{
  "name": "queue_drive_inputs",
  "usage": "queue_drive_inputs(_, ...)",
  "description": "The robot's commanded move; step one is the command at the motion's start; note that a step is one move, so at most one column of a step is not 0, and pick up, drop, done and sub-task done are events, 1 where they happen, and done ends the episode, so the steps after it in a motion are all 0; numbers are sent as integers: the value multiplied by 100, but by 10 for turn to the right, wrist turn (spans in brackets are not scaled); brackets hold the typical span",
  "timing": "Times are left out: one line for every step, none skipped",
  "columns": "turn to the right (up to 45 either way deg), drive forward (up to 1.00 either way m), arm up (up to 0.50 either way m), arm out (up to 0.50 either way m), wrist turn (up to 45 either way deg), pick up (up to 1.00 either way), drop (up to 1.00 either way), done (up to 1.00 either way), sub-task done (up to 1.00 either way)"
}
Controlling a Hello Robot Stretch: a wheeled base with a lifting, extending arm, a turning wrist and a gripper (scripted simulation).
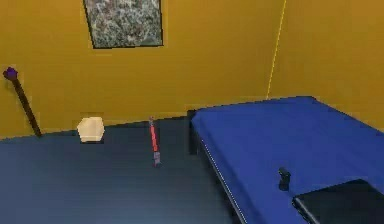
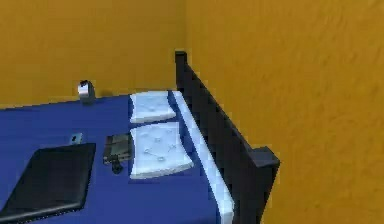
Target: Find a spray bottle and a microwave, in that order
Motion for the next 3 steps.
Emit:
queue_drive_inputs(-450, 0, 0, 0, 0, 0, 0, 0, 0)
queue_drive_inputs(0, 75, 0, 0, 0, 0, 0, 0, 0)
queue_drive_inputs(-90, 0, 0, 0, 0, 0, 0, 0, 0)
